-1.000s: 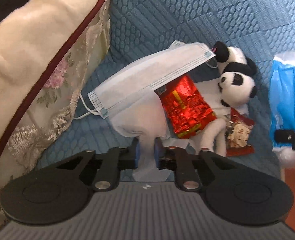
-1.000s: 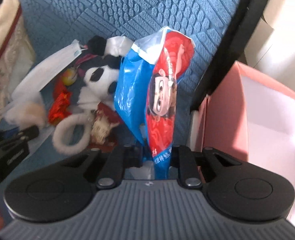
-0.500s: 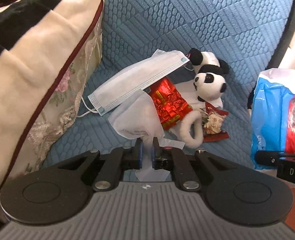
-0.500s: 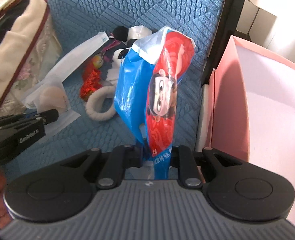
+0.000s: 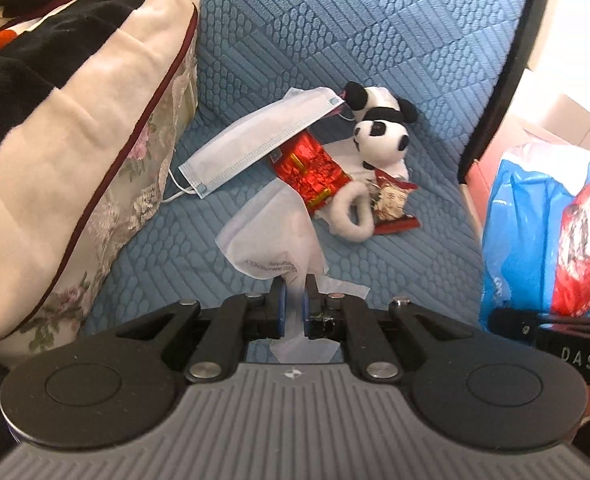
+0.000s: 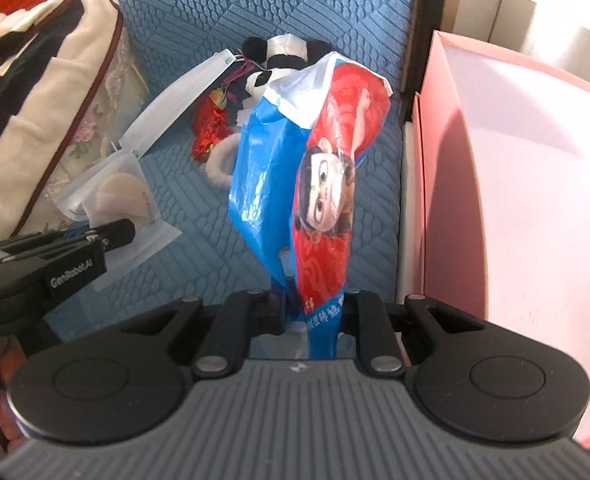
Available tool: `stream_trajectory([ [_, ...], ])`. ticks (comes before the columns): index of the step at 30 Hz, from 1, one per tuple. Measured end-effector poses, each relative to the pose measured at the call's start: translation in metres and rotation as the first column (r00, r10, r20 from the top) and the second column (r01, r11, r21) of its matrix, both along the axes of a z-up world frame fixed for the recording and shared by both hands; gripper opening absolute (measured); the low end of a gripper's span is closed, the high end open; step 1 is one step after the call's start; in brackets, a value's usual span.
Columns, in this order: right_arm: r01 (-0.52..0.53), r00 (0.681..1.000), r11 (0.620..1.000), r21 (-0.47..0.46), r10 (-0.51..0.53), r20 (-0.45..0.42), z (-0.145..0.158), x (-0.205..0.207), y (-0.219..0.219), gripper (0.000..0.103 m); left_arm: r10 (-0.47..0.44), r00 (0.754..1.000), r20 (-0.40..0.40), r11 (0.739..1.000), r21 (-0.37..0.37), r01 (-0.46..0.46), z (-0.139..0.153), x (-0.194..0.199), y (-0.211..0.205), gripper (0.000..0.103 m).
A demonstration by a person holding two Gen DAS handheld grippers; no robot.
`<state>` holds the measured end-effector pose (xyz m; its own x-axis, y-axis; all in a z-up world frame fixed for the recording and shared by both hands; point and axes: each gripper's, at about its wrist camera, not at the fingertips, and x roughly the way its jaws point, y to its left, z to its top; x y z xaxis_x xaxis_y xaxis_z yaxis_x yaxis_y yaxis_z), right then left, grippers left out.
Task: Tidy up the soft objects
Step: 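Lift and carry the packet and tissue over the pink box with both tools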
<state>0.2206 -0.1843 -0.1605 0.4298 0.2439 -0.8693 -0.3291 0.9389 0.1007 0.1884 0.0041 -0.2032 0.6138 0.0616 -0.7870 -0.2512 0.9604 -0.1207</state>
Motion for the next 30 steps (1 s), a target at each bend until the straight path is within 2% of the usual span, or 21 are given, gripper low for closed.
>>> stream_trajectory([
  [15,0.042,0.998,0.998,0.042,-0.044,0.037,0.022,-0.035,-0.028,0.019,-0.070,0.997,0.022,0.997,0.017,0.070,0.034,-0.033,-0.017,0.010],
  [18,0.050,0.998,0.998,0.050,-0.052,0.043,0.029,-0.037,-0.034,0.019,-0.053,0.998,0.028,0.998,-0.017,0.054,0.043,-0.034,-0.016,0.010],
  [20,0.048,0.997,0.997,0.052,-0.051,0.051,0.035,-0.038,-0.037,0.019,-0.056,0.998,0.029,0.997,-0.045,0.057,0.049,-0.034,-0.017,0.010],
  [30,0.032,0.991,0.997,0.065,-0.040,0.131,0.076,-0.038,-0.050,0.019,-0.111,0.991,0.081,0.993,-0.016,0.113,0.093,-0.031,-0.034,0.010],
])
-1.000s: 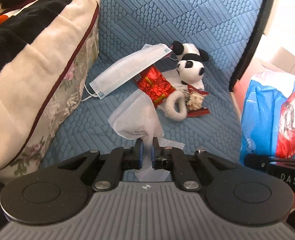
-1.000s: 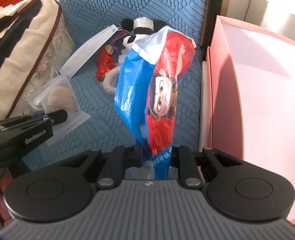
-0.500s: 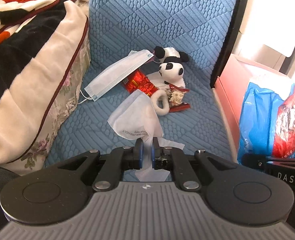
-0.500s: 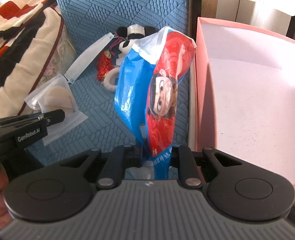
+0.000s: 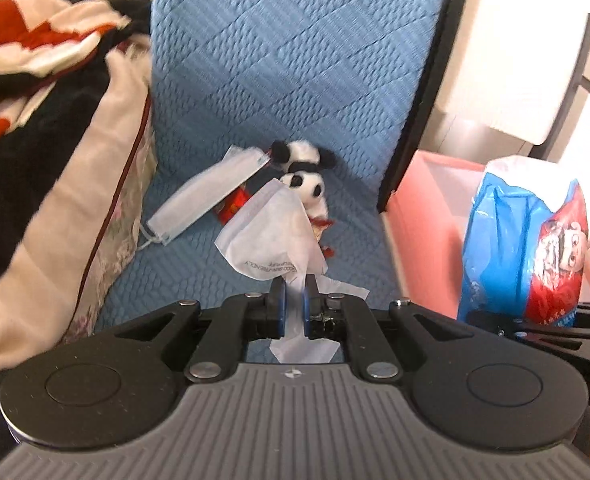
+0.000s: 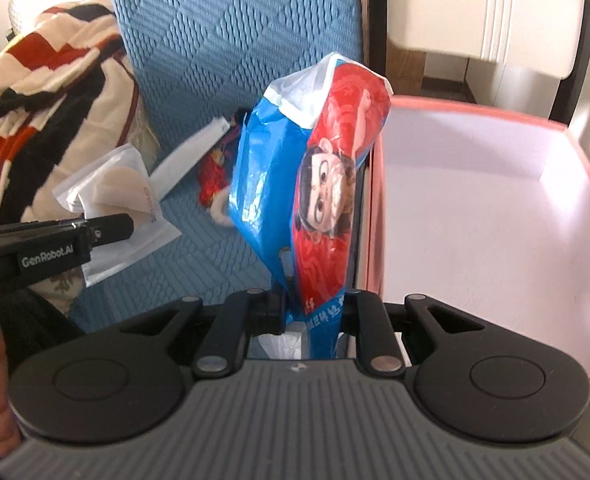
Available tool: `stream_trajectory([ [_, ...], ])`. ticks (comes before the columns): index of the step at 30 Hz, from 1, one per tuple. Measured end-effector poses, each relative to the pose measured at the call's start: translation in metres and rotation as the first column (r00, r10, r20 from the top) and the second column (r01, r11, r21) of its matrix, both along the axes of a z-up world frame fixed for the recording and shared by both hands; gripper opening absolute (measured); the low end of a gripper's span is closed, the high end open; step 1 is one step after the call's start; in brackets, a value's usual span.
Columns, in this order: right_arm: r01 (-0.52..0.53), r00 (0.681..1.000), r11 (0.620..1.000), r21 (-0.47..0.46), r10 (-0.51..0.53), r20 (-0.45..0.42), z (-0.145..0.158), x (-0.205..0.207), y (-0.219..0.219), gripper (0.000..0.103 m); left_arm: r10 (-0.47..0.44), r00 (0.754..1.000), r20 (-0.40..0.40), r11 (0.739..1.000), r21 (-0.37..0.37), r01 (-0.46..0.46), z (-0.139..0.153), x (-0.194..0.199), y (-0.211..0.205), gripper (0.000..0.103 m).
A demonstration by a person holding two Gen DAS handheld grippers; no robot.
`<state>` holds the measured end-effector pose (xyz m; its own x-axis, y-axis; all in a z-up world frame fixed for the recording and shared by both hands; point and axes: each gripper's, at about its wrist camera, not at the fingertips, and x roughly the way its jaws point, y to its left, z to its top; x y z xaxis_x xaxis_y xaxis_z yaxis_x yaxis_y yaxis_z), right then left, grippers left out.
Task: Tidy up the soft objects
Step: 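Lift and carry the packet and tissue over the pink box with both tools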
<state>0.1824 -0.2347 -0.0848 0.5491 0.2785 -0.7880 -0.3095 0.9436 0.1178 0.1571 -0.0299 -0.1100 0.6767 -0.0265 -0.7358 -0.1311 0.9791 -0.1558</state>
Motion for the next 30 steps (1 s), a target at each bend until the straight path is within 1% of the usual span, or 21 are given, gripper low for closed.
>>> stream_trajectory([
  [4,-0.001,0.999,1.000,0.006,0.001,0.037,0.017,0.002,-0.011,0.019,-0.021,0.999,0.028,1.000,0.010,0.021,0.018,0.002,-0.010,0.010],
  [7,0.006,0.998,1.000,0.009,-0.007,0.063,0.026,0.003,-0.020,0.019,-0.031,0.998,0.048,0.999,-0.012,0.032,0.029,0.006,-0.015,0.010],
  [13,0.031,0.995,0.999,0.014,-0.033,0.092,0.041,0.002,-0.049,0.019,-0.046,0.996,0.072,0.999,-0.024,0.048,0.050,0.013,-0.032,0.010],
  [19,0.060,0.990,0.998,0.029,-0.064,0.127,0.054,0.002,-0.079,0.019,-0.073,0.992,0.104,0.997,-0.028,0.077,0.066,0.021,-0.058,0.010],
  [25,0.084,0.988,0.996,0.030,-0.087,0.129,0.054,0.007,-0.106,0.019,-0.110,0.986,0.126,0.993,-0.020,0.113,0.076,0.028,-0.094,0.010],
  [30,0.104,0.989,0.994,0.028,-0.107,0.100,0.041,0.014,-0.132,0.019,-0.133,0.984,0.120,0.990,-0.019,0.136,0.071,0.040,-0.123,0.010],
])
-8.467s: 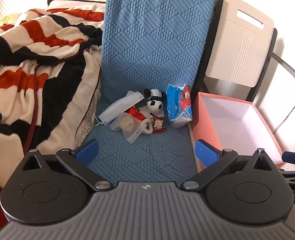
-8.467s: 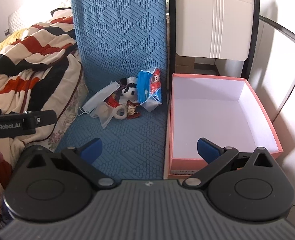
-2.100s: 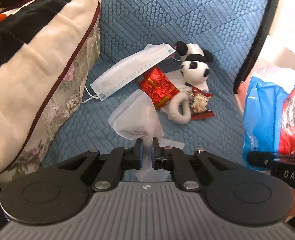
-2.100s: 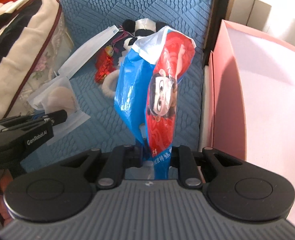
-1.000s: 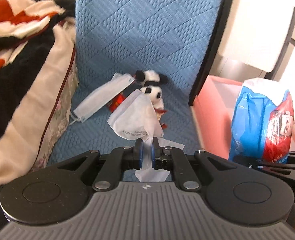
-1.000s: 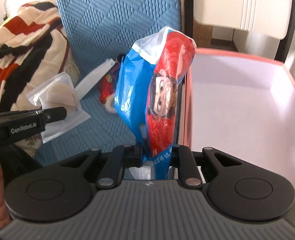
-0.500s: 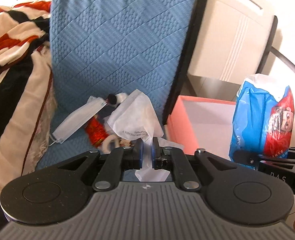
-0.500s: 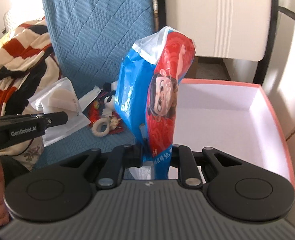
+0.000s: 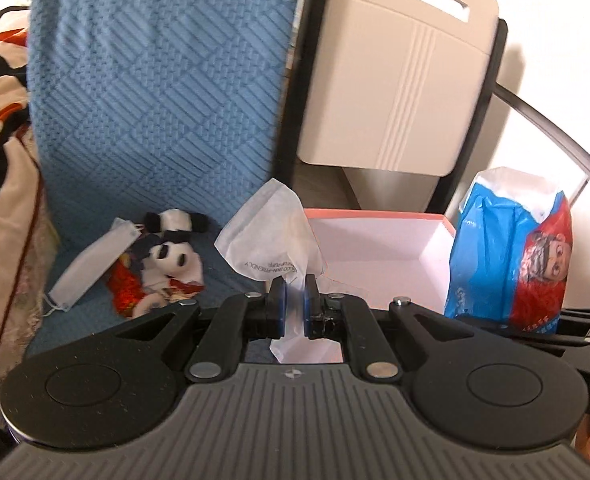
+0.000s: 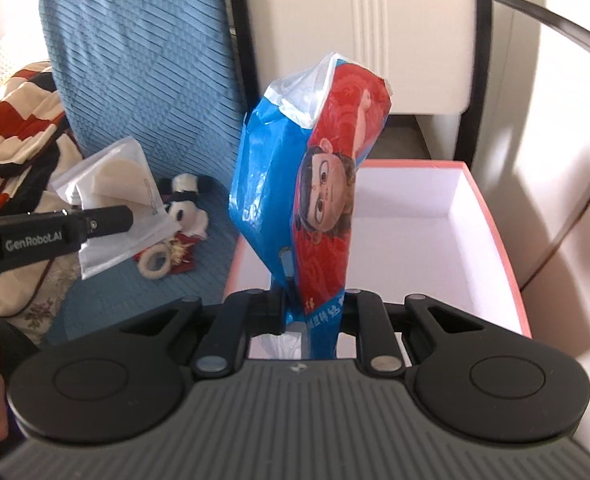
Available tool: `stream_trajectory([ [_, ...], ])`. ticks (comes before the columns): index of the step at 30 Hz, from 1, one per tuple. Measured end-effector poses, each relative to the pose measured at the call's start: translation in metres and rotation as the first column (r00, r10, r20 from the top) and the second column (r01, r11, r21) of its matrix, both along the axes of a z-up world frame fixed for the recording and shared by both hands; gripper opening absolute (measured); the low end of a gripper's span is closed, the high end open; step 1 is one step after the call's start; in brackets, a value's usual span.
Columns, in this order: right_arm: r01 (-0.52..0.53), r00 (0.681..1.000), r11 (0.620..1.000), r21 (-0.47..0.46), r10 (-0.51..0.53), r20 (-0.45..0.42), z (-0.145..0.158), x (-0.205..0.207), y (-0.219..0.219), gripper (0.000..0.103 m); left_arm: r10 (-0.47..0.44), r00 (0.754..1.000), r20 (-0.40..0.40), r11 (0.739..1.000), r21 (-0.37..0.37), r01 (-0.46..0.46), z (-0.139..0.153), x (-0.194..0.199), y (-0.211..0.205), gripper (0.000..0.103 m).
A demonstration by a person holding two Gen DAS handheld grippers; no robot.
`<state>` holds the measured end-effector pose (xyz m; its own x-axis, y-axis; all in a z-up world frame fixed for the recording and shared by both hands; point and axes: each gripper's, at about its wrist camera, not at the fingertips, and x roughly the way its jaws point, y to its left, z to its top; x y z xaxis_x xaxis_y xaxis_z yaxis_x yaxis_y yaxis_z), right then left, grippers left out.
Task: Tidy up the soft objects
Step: 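Lift and carry the packet and tissue over the pink box with both tools, then open both tools to drop the packet and tissue into the pink box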
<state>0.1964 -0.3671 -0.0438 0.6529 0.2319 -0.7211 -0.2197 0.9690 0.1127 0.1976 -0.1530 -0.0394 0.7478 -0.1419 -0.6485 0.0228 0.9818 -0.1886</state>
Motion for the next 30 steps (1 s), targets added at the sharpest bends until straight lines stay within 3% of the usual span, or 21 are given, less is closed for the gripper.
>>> stream_trajectory([
  [18,0.058,0.984,0.998,-0.007,-0.059,-0.170,-0.078,0.035,-0.062,0.019,-0.053,0.990,-0.129,0.998,0.024,0.057,-0.065,0.042,-0.074,0.010],
  [30,0.059,0.979,0.998,-0.022,-0.063,-0.194,-0.104,0.052,-0.070,0.023,-0.043,0.985,-0.169,0.999,0.024,0.048,-0.093,0.064,-0.090,0.011],
])
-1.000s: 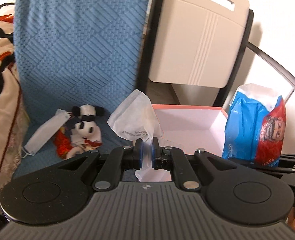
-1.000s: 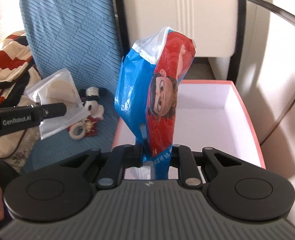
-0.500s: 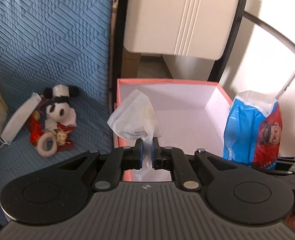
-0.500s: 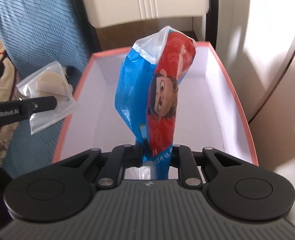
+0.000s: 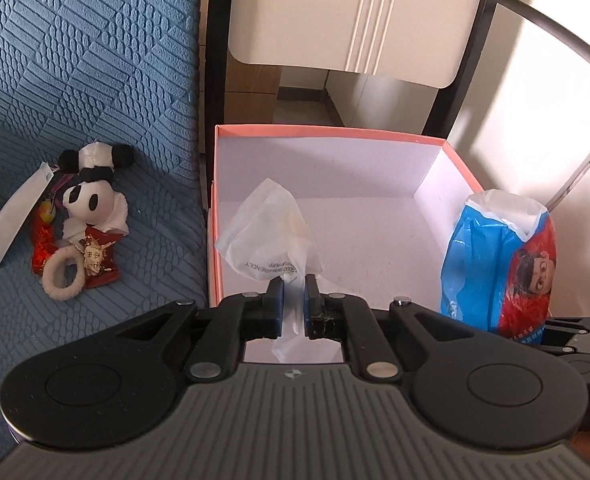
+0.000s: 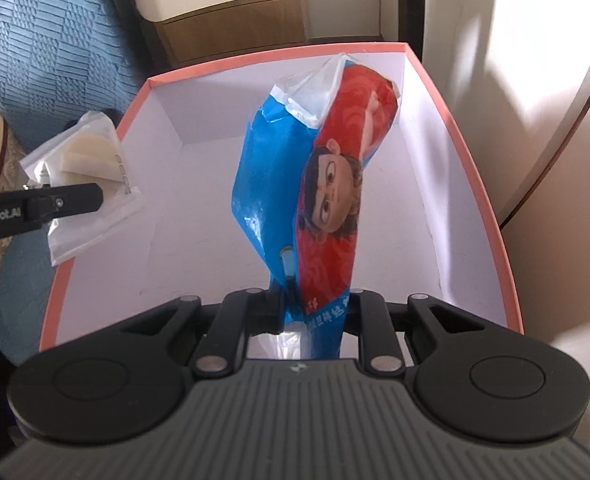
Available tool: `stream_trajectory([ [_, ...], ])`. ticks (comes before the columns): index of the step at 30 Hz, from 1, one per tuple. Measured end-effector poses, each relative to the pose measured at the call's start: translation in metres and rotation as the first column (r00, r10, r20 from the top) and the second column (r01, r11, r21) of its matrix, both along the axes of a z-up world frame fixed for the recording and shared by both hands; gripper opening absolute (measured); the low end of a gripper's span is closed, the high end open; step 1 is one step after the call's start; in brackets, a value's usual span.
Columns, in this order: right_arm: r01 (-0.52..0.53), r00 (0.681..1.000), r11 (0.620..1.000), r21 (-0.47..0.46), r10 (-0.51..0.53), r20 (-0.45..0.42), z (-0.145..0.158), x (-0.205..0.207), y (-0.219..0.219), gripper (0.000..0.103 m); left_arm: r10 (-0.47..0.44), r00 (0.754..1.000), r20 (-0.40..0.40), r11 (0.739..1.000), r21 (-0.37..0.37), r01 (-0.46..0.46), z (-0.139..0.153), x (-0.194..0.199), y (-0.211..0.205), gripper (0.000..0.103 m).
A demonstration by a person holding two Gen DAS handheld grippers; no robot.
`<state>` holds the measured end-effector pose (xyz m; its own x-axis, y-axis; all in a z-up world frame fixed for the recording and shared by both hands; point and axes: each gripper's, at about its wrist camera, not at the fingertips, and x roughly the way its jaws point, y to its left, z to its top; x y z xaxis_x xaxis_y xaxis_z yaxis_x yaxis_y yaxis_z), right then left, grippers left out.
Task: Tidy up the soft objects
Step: 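Open both tools to drop the packet and tissue into the pink box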
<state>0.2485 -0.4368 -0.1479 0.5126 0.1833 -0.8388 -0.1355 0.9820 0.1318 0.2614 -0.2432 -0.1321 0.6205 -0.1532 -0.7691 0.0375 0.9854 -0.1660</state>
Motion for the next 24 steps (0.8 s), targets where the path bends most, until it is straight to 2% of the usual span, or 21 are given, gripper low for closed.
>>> stream_trajectory([
  [2,0.003,1.000,1.000,-0.009,-0.003,0.002,0.000,0.001,0.003,0.026,-0.005,1.000,0.001,1.000,-0.009,0.005,0.001,0.001,0.000,0.020],
  [3,0.003,1.000,1.000,-0.006,-0.003,0.002,0.001,0.001,0.003,0.028,-0.007,1.000,-0.007,1.000,-0.012,0.007,0.000,0.002,0.001,0.037],
  [4,0.005,1.000,1.000,0.002,-0.005,0.006,0.003,-0.002,0.001,0.035,-0.008,1.000,-0.017,1.000,-0.013,0.008,0.000,0.003,0.001,0.057],
  [5,0.010,1.000,1.000,0.016,-0.011,0.012,0.006,-0.004,0.000,0.047,-0.002,1.000,-0.027,1.000,-0.005,0.002,0.001,0.003,0.001,0.063],
  [6,0.017,1.000,1.000,0.019,-0.017,0.017,0.008,-0.007,0.001,0.055,0.012,0.999,-0.035,1.000,0.012,-0.012,0.002,0.003,0.002,0.067],
  [7,0.023,0.999,1.000,0.012,-0.023,0.024,0.010,-0.008,0.001,0.069,0.026,0.999,-0.033,1.000,0.017,-0.025,0.004,0.002,0.004,0.068],
  [8,0.030,0.999,1.000,0.003,-0.030,0.035,0.014,-0.011,0.002,0.076,0.026,0.999,-0.024,1.000,0.004,-0.026,0.006,0.000,0.006,0.069],
  [12,0.043,0.998,0.999,0.005,-0.044,0.056,0.027,-0.020,0.005,0.075,0.023,1.000,-0.011,0.999,-0.047,-0.024,0.020,-0.009,0.015,0.070],
  [24,0.037,0.986,0.999,0.013,-0.039,0.164,0.082,-0.062,0.016,0.075,0.024,0.992,0.120,0.998,-0.059,-0.017,0.080,-0.055,0.032,0.070],
])
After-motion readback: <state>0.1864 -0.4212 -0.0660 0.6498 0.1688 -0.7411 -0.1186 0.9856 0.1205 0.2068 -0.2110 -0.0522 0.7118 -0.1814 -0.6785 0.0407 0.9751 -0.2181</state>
